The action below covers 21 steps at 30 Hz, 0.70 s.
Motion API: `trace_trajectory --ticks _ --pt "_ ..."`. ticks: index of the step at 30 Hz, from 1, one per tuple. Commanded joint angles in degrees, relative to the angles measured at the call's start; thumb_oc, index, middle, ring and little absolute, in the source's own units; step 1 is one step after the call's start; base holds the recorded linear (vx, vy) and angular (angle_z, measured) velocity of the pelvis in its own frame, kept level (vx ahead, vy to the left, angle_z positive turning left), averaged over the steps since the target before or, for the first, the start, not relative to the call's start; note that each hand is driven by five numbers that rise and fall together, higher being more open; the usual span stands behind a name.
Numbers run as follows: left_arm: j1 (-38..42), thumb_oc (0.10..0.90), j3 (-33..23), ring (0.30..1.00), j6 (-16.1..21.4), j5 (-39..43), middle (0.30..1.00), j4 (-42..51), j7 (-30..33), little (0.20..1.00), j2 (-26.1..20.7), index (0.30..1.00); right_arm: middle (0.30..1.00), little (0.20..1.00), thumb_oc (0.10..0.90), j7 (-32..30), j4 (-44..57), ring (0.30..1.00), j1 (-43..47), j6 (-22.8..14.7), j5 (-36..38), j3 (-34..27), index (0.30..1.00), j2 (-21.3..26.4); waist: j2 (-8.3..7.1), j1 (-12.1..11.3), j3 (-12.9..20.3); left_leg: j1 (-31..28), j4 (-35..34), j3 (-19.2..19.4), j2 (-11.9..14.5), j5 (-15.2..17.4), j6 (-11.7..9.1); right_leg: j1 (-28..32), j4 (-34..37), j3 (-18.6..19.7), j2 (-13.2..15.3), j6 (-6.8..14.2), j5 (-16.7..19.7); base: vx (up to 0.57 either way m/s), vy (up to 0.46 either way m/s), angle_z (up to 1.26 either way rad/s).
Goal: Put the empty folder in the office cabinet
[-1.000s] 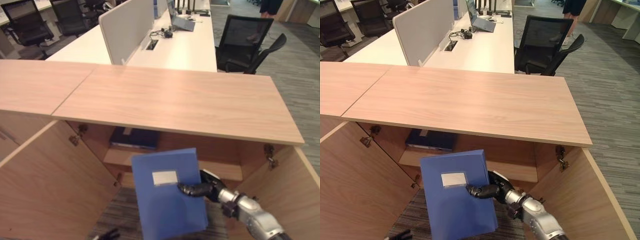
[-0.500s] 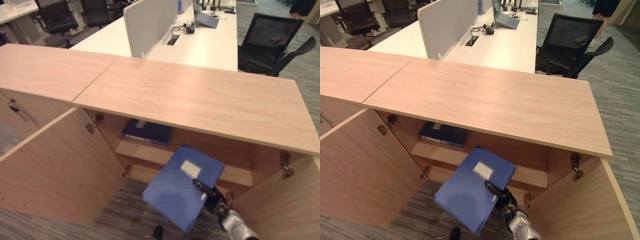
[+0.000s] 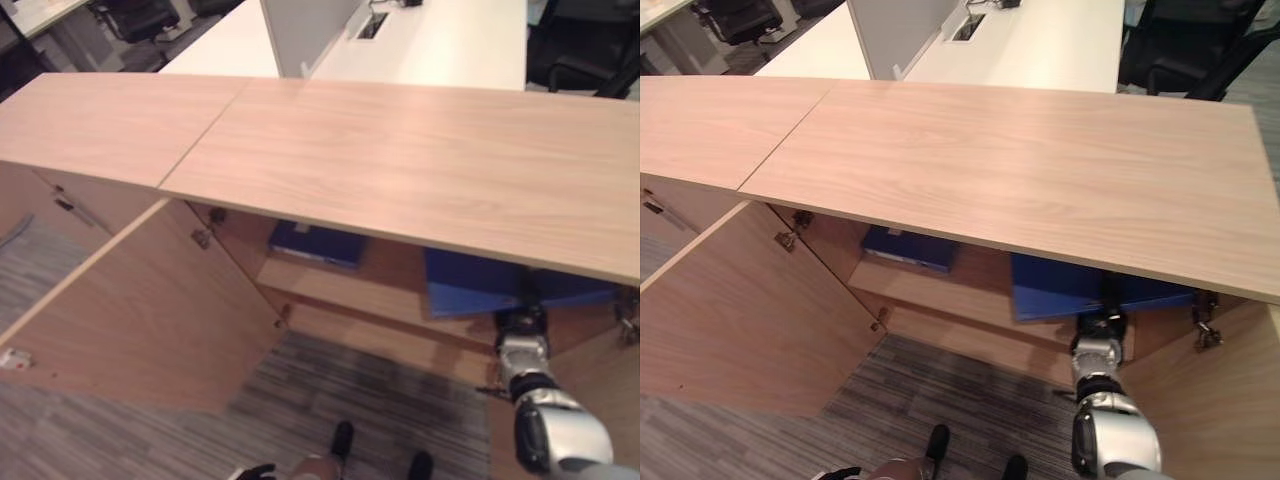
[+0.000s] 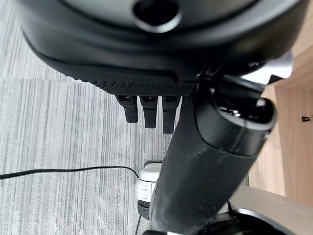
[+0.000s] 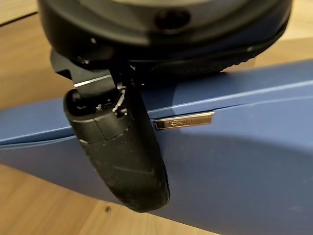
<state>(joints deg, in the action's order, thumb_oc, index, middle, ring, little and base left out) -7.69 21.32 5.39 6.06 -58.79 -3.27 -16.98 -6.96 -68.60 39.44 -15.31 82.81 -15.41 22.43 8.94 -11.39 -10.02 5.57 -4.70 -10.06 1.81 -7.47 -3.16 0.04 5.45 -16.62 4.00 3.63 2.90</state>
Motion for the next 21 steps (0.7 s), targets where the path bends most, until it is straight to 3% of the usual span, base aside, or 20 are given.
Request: trace_trajectory --ticks 1,2,9,21 --pt "4.74 0.800 2.84 0.900 1.74 -0.86 0.900 -0.11 -0.92 0.900 -2.89 0.900 0.300 0.300 0.400 1.46 3.51 0.300 8.18 -4.78 3.03 -1.47 0.300 4.95 -2.43 -1.63 -1.13 -3.69 -0.28 -0.02 -0.98 6.90 -1.27 1.40 -3.98 1.32 1.62 3.10 -7.49 -0.01 0.017 0.13" --pt "5.23 0.800 4.94 0.900 1.88 -1.48 0.900 0.57 -1.61 0.900 -3.70 0.900 0.300 0.300 0.400 0.68 -0.39 0.300 12.40 -3.94 3.61 -1.08 0.300 9.12 -1.39 -1.95 -1.45 -2.80 -0.22 -0.08 -1.06 6.54 -1.48 0.27 -4.86 1.01 1.93 3.20 -7.84 -0.02 0.015 0.13" --pt "6.53 0.800 7.53 0.900 2.71 -0.25 0.900 3.14 -2.07 0.900 -6.00 0.900 0.300 0.300 0.400 -1.23 -4.06 0.300 24.41 -3.85 4.16 2.29 0.300 18.38 1.97 -3.43 -3.00 0.68 0.59 0.55 -0.97 5.56 -1.83 -4.92 -8.48 1.02 2.95 3.21 -8.72 -0.04 0.018 0.09" --pt "7.74 0.800 9.14 0.900 3.84 2.19 0.900 6.47 -1.33 0.900 -8.65 0.900 0.300 0.300 0.400 -2.90 -7.40 0.300 35.00 -3.58 4.66 7.56 0.300 23.13 5.30 -6.21 -4.72 11.16 9.12 2.23 -1.82 7.98 -2.01 -17.76 -20.31 3.49 5.50 2.71 -12.68 -0.02 0.001 -0.02"
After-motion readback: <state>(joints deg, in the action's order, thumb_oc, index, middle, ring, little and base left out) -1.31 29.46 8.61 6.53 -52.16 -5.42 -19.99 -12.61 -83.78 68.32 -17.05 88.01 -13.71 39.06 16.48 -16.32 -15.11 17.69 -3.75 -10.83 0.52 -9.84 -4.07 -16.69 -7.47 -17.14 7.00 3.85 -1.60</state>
